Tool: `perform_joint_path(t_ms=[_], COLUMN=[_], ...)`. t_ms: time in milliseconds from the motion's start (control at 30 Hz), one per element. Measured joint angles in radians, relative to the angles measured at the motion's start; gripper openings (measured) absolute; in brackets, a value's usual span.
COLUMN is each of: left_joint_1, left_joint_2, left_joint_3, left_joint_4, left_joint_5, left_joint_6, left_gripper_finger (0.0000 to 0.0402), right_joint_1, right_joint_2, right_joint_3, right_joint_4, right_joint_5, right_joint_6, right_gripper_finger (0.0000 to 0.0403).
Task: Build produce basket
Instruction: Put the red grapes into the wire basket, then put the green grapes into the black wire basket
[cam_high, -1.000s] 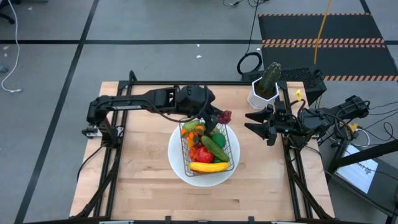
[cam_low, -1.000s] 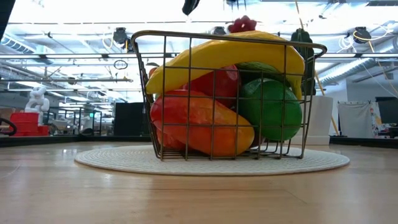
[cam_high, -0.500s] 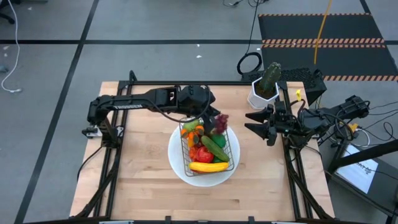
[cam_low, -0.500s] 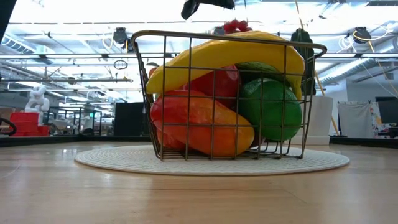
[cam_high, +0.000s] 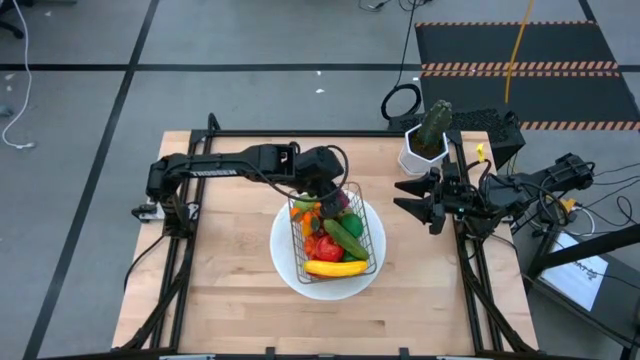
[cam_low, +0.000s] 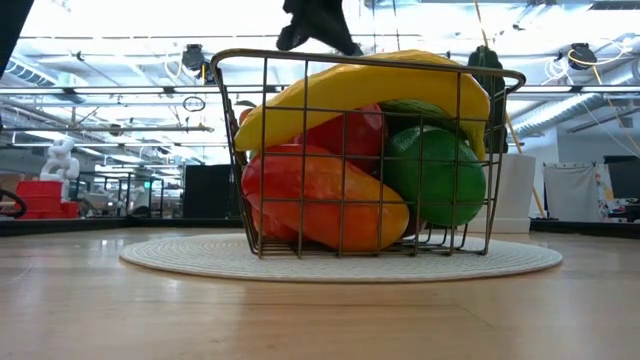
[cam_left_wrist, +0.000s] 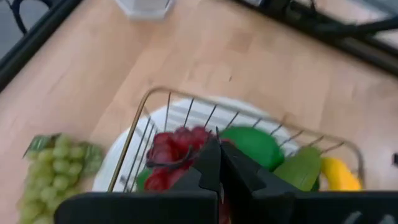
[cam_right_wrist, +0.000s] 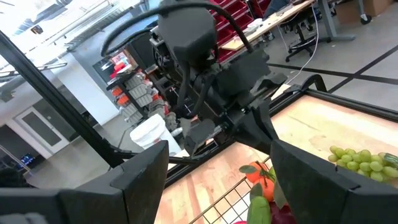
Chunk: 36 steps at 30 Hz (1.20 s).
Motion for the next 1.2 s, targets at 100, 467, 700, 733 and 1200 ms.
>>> perform_joint_path(t_ms=[100, 467, 700, 733, 1200], left_joint_1=[0.000, -0.001, -0.001, -0.001, -0.042], left_joint_2=[0.000, 0.000, 0.000, 0.000, -0.015], left_joint_3=[0.000, 0.000, 0.000, 0.000, 0.000], left_joint_4=[-0.066, -0.280, -0.467, -0.489, -0.540], left_joint_5=[0.000, 0.028, 0.058, 0.058, 0.176], left_joint_6=[0.013, 0.022, -0.027, -0.040, -0.181], left_gripper_finger=[0.0005, 0.0006, 0.0014, 0.0021, 0.0220], right_joint_1=[0.000, 0.000, 0.000, 0.000, -0.002], right_joint_2=[0.000, 0.000, 0.000, 0.000, 0.001], right_joint_3=[0.000, 0.000, 0.000, 0.000, 0.000], right_joint_4=[0.000, -0.008, -0.008, -0.008, -0.037], right_joint_5=[0.000, 0.000, 0.000, 0.000, 0.003], right_joint_6=[-0.003, -0.010, -0.010, -0.010, 0.028], right_gripper_finger=[0.0274, 0.0274, 0.0274, 0.0274, 0.0274])
